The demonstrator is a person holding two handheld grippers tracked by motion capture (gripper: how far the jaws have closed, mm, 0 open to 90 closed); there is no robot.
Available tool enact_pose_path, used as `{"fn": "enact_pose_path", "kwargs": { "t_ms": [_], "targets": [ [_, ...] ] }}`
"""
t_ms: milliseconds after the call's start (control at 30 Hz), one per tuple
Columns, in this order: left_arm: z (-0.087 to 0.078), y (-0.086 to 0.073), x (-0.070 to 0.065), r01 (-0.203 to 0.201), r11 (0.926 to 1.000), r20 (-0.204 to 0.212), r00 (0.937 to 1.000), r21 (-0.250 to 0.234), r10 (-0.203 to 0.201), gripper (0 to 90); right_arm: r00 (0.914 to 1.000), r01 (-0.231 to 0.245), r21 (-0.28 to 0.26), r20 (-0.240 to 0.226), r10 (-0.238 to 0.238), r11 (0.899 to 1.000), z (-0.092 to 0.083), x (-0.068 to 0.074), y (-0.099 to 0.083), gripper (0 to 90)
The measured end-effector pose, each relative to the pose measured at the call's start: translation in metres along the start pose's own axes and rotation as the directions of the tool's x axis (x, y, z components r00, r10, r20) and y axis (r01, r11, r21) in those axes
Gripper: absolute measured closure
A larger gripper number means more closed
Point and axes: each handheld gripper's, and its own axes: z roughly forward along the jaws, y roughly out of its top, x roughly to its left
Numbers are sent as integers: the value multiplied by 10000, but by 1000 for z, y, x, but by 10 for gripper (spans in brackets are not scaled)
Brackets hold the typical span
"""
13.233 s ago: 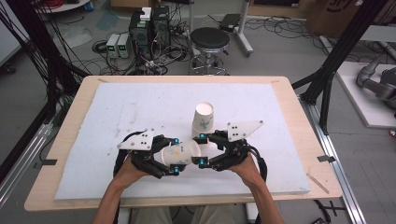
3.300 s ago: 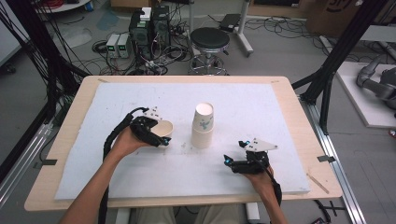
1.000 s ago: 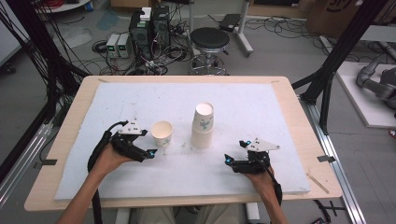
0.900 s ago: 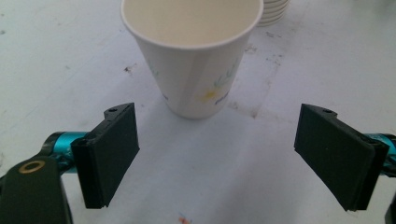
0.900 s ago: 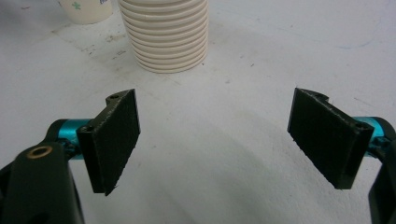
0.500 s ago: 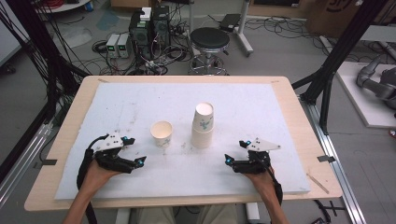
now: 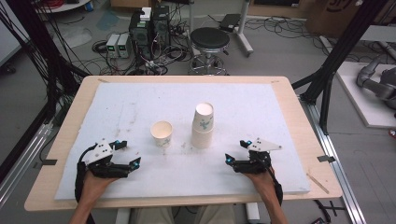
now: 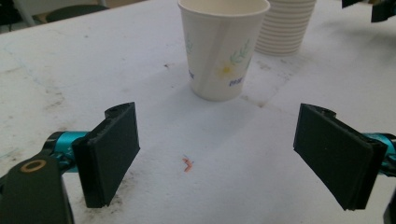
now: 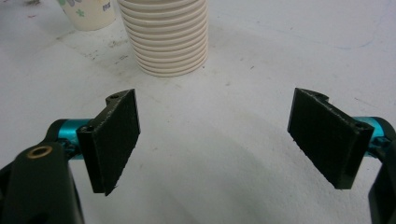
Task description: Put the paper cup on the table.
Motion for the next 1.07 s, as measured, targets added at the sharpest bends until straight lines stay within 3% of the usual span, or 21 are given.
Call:
{"fn": "enact_pose_path", "kwargs": {
  "t_ms": [300, 533, 1067],
  "targets": [
    [-2, -1, 3, 412, 9989, -43, 9991, -219, -413, 142, 9997, 187, -51, 146, -186, 9998, 0, 2, -1, 174],
    [-4, -2, 1, 159, 9990, -189, 9997, -406, -167, 142, 9999, 60, -58, 106, -59, 10000, -1, 2, -1, 175],
    [-5, -3, -1, 86, 9987, -354, 9993, -508, -104, 142, 10000, 28, 15, -24, -28, 10000, 1, 0, 0, 174]
  ]
}}
